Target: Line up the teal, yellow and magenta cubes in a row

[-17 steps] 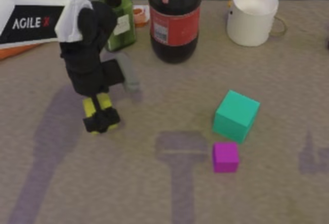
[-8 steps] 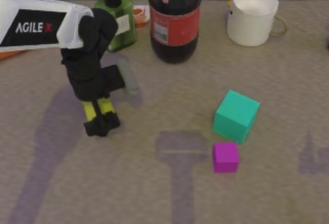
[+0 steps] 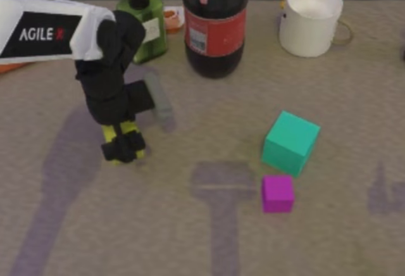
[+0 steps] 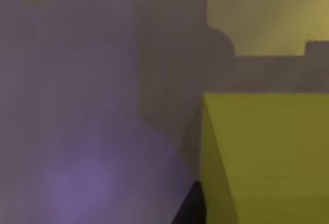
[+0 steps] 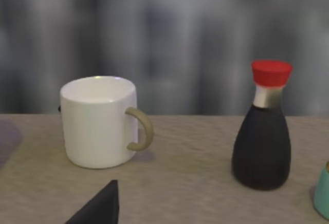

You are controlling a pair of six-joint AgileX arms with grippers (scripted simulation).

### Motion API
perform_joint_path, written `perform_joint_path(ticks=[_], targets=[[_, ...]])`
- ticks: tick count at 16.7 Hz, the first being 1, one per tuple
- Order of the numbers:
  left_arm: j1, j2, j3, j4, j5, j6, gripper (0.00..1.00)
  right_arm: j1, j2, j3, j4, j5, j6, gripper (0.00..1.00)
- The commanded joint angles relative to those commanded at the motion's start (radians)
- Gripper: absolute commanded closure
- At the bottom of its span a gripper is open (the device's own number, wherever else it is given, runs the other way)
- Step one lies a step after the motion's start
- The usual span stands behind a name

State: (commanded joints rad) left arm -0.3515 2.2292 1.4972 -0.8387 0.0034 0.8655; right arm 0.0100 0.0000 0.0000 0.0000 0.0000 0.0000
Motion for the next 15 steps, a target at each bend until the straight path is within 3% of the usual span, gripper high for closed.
perform_joint_path(ticks=[2,3,10,15], targets=[[0.000,0.000,0.000,0.000,0.000,0.000,0.98,0.000,0.000,0.000,0.000,0.000,0.000,0.00],[0.000,0.000,0.000,0.000,0.000,0.000,1.00,0.000,0.000,0.000,0.000,0.000,0.000,0.00],[0.000,0.000,0.000,0.000,0.000,0.000,1.00,0.000,0.000,0.000,0.000,0.000,0.000,0.00],[0.008,-0.053,0.055,-0.094,0.011,-0.010,1.00,0.000,0.000,0.000,0.000,0.000,0.000,0.00]])
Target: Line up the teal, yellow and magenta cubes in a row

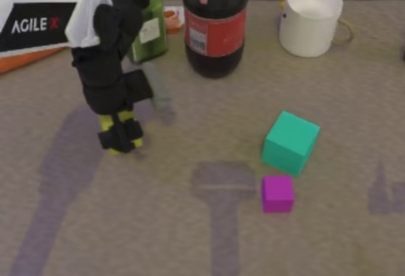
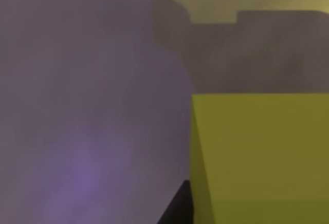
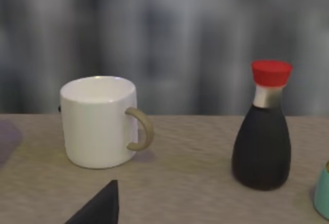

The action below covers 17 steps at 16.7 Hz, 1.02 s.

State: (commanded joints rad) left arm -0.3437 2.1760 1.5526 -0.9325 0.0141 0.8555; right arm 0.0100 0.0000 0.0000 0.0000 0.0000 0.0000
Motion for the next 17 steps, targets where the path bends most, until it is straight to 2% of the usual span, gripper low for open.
perform_joint_path(ticks=[4,11,14,17], targets=[[0.009,-0.053,0.079,-0.145,-0.001,0.000,1.00,0.000,0.000,0.000,0.000,0.000,0.000,0.00],[-0.009,-0.060,0.095,-0.163,-0.002,-0.001,1.00,0.000,0.000,0.000,0.000,0.000,0.000,0.00],[-0.095,-0.053,0.123,-0.181,-0.002,-0.017,1.00,0.000,0.000,0.000,0.000,0.000,0.000,0.00],[-0.223,-0.042,0.160,-0.210,-0.002,-0.041,1.00,0.000,0.000,0.000,0.000,0.000,0.000,0.00]])
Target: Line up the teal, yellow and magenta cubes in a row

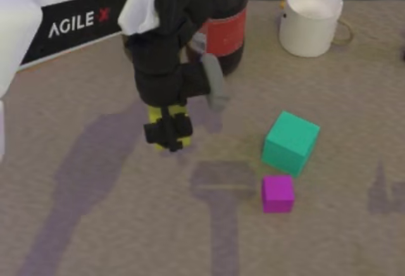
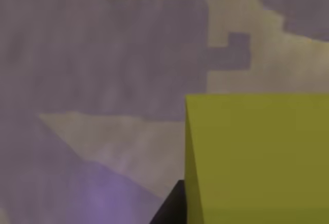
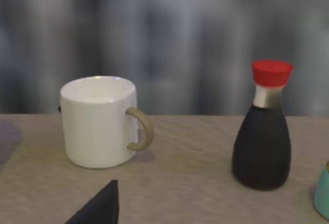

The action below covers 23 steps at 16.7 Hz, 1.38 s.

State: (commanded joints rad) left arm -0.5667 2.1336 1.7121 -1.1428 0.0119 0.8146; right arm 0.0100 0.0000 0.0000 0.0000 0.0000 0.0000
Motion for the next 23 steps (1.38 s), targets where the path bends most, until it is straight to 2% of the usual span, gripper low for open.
perform_joint_path(ticks=[4,7,13,19,23], targets=[[-0.178,0.011,0.044,-0.038,-0.001,-0.030,1.00,0.000,0.000,0.000,0.000,0.000,0.000,0.00],[-0.247,0.011,0.062,-0.051,-0.002,-0.044,1.00,0.000,0.000,0.000,0.000,0.000,0.000,0.00],[-0.247,0.013,0.049,-0.032,-0.002,-0.043,1.00,0.000,0.000,0.000,0.000,0.000,0.000,0.00],[-0.253,0.080,-0.070,0.154,0.000,-0.048,1.00,0.000,0.000,0.000,0.000,0.000,0.000,0.00],[-0.254,0.092,-0.091,0.184,-0.001,-0.048,1.00,0.000,0.000,0.000,0.000,0.000,0.000,0.00]])
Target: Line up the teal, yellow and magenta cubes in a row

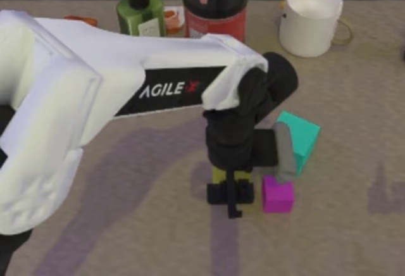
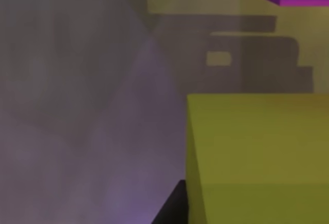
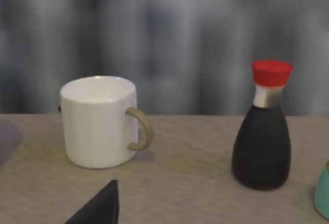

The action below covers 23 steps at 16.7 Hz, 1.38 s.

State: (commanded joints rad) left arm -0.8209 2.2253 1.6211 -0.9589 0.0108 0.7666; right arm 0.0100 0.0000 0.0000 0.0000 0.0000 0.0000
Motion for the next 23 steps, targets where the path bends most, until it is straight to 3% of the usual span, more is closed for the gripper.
perform_joint_path(ticks=[1,14,23], targets=[[0.000,0.000,0.000,0.000,0.000,0.000,1.00,0.000,0.000,0.000,0.000,0.000,0.000,0.00],[0.000,0.000,0.000,0.000,0.000,0.000,0.02,0.000,0.000,0.000,0.000,0.000,0.000,0.00],[0.002,-0.001,0.000,0.000,0.000,0.000,0.00,0.000,0.000,0.000,0.000,0.000,0.000,0.00]])
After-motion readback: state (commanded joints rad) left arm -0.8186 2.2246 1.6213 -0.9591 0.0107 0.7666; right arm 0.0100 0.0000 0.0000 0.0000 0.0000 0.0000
